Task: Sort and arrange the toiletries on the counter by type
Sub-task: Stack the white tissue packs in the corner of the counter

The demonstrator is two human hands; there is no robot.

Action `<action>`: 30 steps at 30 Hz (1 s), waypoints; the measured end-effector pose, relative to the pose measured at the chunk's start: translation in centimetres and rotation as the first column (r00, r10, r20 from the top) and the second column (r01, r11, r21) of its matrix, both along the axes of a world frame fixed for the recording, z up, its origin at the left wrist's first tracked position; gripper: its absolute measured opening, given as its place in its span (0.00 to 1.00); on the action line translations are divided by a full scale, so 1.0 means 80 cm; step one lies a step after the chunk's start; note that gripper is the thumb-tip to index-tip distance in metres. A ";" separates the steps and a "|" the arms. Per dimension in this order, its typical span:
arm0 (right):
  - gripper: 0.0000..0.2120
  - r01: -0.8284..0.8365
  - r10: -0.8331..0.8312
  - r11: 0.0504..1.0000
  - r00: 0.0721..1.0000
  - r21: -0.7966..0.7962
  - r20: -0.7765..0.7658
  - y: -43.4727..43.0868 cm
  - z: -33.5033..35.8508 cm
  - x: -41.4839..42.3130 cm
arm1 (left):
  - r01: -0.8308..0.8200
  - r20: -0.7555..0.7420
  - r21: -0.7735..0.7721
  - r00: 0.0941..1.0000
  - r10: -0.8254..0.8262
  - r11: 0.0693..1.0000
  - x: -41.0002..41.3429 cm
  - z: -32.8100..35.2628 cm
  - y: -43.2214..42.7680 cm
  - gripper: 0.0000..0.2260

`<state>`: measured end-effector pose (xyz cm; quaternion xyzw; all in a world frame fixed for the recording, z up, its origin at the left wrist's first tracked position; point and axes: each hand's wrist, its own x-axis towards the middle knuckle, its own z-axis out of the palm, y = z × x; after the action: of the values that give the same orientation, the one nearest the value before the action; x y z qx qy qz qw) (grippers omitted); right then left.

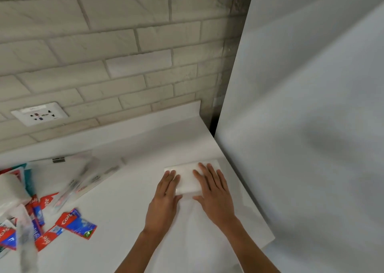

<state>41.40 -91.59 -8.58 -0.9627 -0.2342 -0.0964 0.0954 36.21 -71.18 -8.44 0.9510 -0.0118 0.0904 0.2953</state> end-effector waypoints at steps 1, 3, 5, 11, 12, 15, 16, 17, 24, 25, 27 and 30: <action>0.47 -0.013 0.013 1.000 1.000 0.008 0.007 -0.003 0.000 0.011 | -0.009 0.000 0.002 1.000 0.009 1.000 0.007 0.000 -0.003 0.28; 0.47 -0.043 0.043 0.999 0.999 0.017 0.011 -0.010 0.001 0.037 | -0.030 0.005 0.011 1.000 0.030 0.999 0.028 -0.001 -0.010 0.28; 0.47 -0.068 0.068 0.998 0.998 0.006 0.012 -0.013 0.002 0.062 | -0.044 0.012 0.017 0.999 0.044 0.999 0.049 -0.001 -0.013 0.27; 0.49 -0.129 0.130 0.991 0.991 -0.026 0.013 -0.018 0.000 0.134 | -0.074 0.015 0.063 0.997 0.074 0.995 0.104 -0.001 -0.021 0.27; 0.49 -0.138 0.138 0.990 0.990 -0.032 0.017 -0.018 -0.002 0.144 | -0.072 0.012 0.067 0.997 0.072 0.995 0.112 -0.001 -0.021 0.27; 0.50 -0.150 0.151 0.987 0.988 -0.054 0.024 -0.015 -0.006 0.175 | -0.058 0.007 0.094 0.998 0.058 0.994 0.138 0.004 -0.015 0.28; 0.51 -0.153 0.154 0.987 0.988 -0.049 0.025 -0.013 -0.007 0.183 | -0.051 0.006 0.106 0.999 0.050 0.993 0.146 0.005 -0.013 0.29; 0.51 -0.156 0.157 0.987 0.987 -0.044 0.027 -0.012 -0.008 0.192 | -0.043 0.006 0.119 0.999 0.043 0.992 0.154 0.007 -0.010 0.29; 0.51 -0.161 0.162 0.986 0.986 -0.044 0.041 0.005 -0.008 0.249 | -0.030 -0.037 0.153 0.999 0.036 0.988 0.213 0.019 0.008 0.31; 0.52 -0.162 0.163 0.985 0.986 -0.052 0.035 0.009 -0.006 0.259 | -0.029 -0.040 0.156 0.999 0.036 0.987 0.222 0.020 0.011 0.31; 0.52 -0.160 0.162 0.985 0.987 -0.070 0.025 0.016 -0.007 0.274 | -0.026 -0.051 0.159 0.998 0.035 0.987 0.235 0.019 0.017 0.30; 0.52 -0.147 0.149 0.985 0.989 -0.093 0.013 0.027 -0.009 0.295 | -0.038 -0.069 0.174 0.996 0.050 0.984 0.256 0.020 0.028 0.30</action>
<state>65.04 -89.40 -9.26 -0.9450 -0.3102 -0.0879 0.0557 56.67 -68.94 -6.84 0.9758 0.0121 0.0609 0.2098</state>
